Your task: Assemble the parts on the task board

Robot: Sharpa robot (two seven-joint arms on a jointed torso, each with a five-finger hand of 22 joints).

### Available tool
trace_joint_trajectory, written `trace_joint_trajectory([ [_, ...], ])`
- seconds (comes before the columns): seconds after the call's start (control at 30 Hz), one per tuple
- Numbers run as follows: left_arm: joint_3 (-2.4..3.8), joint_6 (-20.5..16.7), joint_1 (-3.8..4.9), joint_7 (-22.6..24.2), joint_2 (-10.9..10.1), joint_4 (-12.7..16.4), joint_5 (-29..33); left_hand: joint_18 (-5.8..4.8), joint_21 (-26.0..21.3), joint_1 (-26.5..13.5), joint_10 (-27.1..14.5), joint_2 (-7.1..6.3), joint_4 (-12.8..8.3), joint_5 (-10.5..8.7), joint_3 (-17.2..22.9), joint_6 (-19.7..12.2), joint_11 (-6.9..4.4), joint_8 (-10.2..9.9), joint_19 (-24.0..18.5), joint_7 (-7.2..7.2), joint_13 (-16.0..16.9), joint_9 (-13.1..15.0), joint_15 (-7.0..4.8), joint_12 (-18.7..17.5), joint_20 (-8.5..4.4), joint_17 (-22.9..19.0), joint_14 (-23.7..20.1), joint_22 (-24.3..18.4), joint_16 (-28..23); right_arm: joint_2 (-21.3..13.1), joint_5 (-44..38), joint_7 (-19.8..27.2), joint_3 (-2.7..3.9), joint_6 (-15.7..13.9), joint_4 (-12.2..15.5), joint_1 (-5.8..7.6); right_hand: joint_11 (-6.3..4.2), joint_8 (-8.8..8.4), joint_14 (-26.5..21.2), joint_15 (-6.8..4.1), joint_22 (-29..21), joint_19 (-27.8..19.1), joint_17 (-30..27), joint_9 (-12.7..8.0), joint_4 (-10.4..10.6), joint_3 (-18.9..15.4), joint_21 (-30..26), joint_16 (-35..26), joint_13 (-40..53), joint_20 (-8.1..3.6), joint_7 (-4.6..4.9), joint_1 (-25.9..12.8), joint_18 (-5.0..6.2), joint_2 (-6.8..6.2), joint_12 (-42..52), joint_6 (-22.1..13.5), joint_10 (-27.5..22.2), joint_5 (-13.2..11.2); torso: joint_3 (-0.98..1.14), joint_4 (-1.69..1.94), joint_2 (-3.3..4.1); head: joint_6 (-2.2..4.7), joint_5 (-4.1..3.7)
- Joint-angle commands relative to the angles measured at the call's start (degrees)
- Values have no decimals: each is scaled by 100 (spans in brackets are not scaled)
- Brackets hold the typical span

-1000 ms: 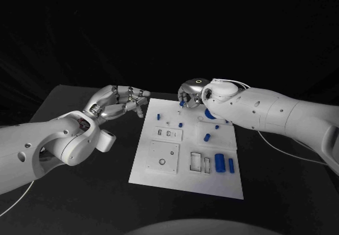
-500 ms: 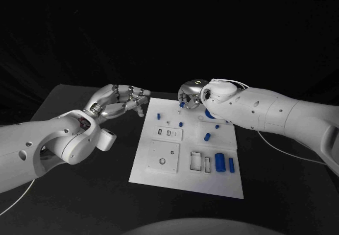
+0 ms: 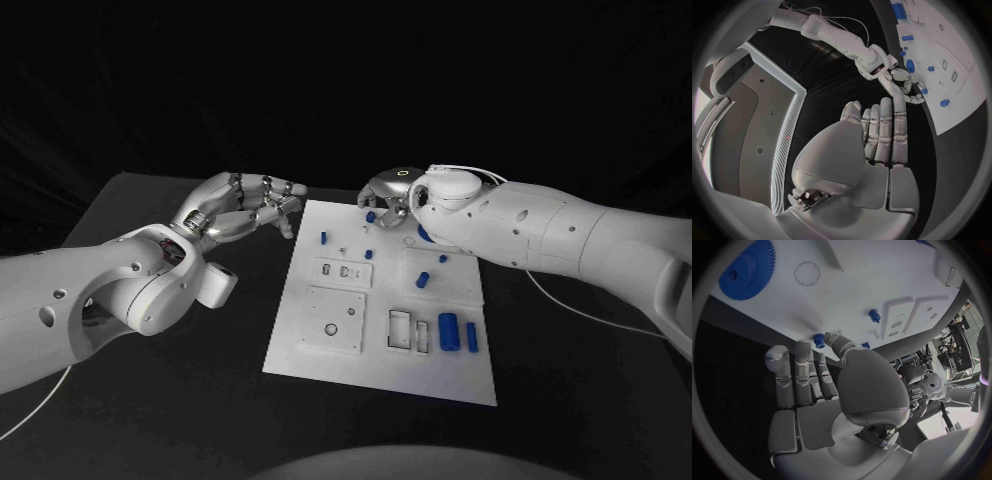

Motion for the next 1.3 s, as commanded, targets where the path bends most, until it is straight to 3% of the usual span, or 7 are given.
trace_joint_trajectory([
  [0.03, 3, 68, 2, 10, 15, 1, -16, 54, -29, 17, -7, -45, -6, 25, 29, 14, 16, -27, -43, 8, -8, -8, 12, -34, -15, -9, -21, -6, -28, -15, -176, -193, -1, 280, 33, -4, 28, -11, -194, 31, -113, -155, -146, -348, -8, -221, -221, -94, -50, 58, -136, 45, 119, -43, -304, -319, -278, -316, -4, 1, 1, 2, -3],
  [0.37, 3, 87, 1, 6, 24, -21, -16, 53, -35, 15, -14, -50, -6, 26, 31, 7, 19, -33, -47, 9, -11, -9, 14, -40, -13, -14, -24, -7, -34, -203, -155, 27, -1, -620, 169, -10, 37, -21, -189, 45, -53, -76, -70, -830, 54, -619, -331, 7, 36, 124, -174, 44, 121, 70, -546, -386, -321, -654, -6, -7, 1, 44, -10],
  [0.67, 3, 95, -7, 12, -1, -43, -16, 53, -36, 15, -15, -50, -6, 26, 31, 6, 19, -33, -47, 9, -11, -9, 14, -40, -13, -14, -24, -7, -34, -998, 103, 440, -1, -1906, 1081, 92, 8, 0, -400, 38, -158, -234, -449, -1199, 169, -696, -710, -242, 344, 107, 78, 227, 178, 210, 135, -90, 680, -488, -2, -20, -5, 77, 18],
  [0.87, 2, 98, -17, 2, 4, -69, -16, 53, -40, 17, -19, -47, -7, 28, 37, 4, 20, -36, -50, 9, -14, -8, 16, -44, -12, -18, -25, -8, -39, -1704, 276, 379, -4, -2024, 1777, 208, -110, 48, -1084, 21, -1098, -1836, -477, -1365, 337, -764, -2395, -501, 1559, 262, 317, 216, 303, 170, 1919, 465, 1406, -711, -7, -44, -19, 56, 11],
  [0.93, 2, 103, -21, 1, 18, -80, -16, 53, -40, 17, -19, -47, -7, 28, 37, 4, 20, -36, -50, 9, -14, -8, 16, -44, -12, -18, -25, -8, -39, -1864, 301, 316, -6, -1961, 1897, 221, -90, 27, -1207, 80, -1156, -2091, 177, -1418, 505, -909, -2655, -14, 2546, 348, 319, 69, 273, 182, 3064, 592, 1351, -890, -4, -36, -14, 65, 3],
  [1.07, 1, 124, -36, 1, 52, -102, -16, 53, -40, 17, -19, -47, -7, 28, 37, 4, 20, -36, -50, 9, -14, -8, 16, -44, -12, -18, -25, -8, -39, -2161, 338, 118, -14, -1674, 2062, 216, -30, 12, 1988, 152, -809, -1791, 4466, -1278, 755, -1256, -2444, 2612, 5907, 452, 510, -115, 383, 188, 7003, 735, 4817, -1027, 8, -52, -13, 75, 14],
  [1.3, 1, 161, -63, -2, 115, -152, -16, 53, -48, 35, -22, -32, -11, 33, 60, 1, 20, -40, -54, 8, -17, -8, 16, -48, -11, -24, -24, -8, -46, -2359, 323, -156, -31, -1248, 2061, 136, -60, 154, 2691, 136, 1143, 610, 5007, -801, 1053, -1481, 340, 2859, 6130, 150, 677, -398, -64, 204, 7248, 946, 5330, -808, -2, -54, -15, 101, 14],
])
